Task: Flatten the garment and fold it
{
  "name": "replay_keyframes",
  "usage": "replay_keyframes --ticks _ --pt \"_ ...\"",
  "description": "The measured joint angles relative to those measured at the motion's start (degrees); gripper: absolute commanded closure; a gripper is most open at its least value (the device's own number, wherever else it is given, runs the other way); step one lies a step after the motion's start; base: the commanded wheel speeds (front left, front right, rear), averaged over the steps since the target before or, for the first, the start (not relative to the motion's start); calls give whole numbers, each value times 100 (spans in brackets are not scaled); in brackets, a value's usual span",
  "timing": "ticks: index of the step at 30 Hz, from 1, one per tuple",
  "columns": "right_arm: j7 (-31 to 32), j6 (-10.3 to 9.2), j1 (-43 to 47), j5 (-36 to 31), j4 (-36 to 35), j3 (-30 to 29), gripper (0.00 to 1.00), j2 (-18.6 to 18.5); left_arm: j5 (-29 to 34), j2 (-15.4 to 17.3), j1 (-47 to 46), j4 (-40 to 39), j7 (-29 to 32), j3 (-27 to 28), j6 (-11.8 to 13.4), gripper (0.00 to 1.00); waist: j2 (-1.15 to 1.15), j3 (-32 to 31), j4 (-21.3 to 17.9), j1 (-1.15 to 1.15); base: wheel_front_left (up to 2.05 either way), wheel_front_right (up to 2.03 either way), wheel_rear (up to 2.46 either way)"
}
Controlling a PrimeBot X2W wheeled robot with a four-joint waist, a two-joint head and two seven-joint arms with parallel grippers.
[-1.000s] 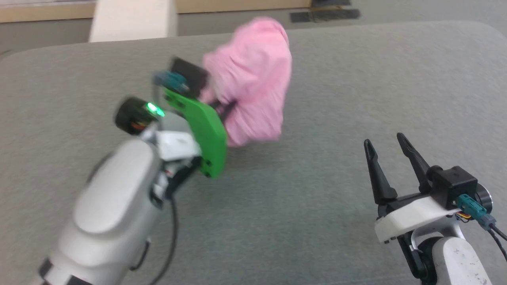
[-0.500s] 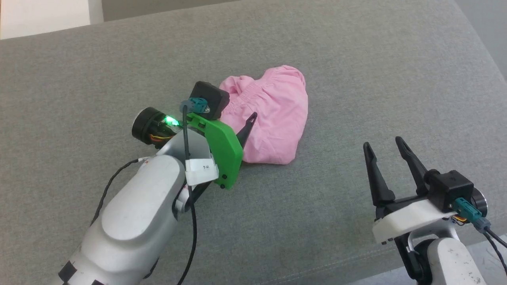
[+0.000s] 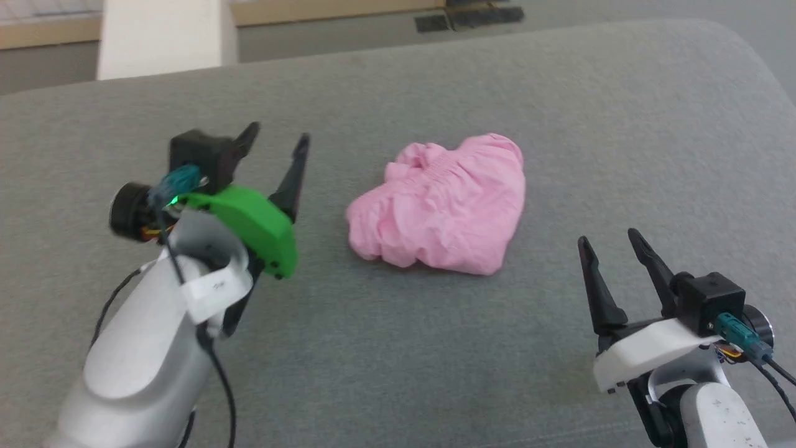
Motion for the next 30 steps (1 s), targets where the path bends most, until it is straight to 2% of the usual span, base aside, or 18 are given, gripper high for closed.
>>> replay_keyframes --ticks 7,12,18,30 --pt "149 0 203 12 -181 -129 0 -45 8 330 844 -459 -491 218 305 0 0 -350 533 0 0 0 0" --pt "224 0 337 52 -259 -153 0 -69 247 371 1454 -749 -786 46 483 0 0 -551 828 0 0 0 0" --pt "268 0 363 68 -300 -104 0 -77 371 345 2109 -909 -1085 -38 815 0 0 -784 1004 0 0 0 0" --pt "299 0 467 69 -335 -46 0 -58 478 370 2409 -1055 -1212 -244 839 0 0 -812 1064 0 0 0 0"
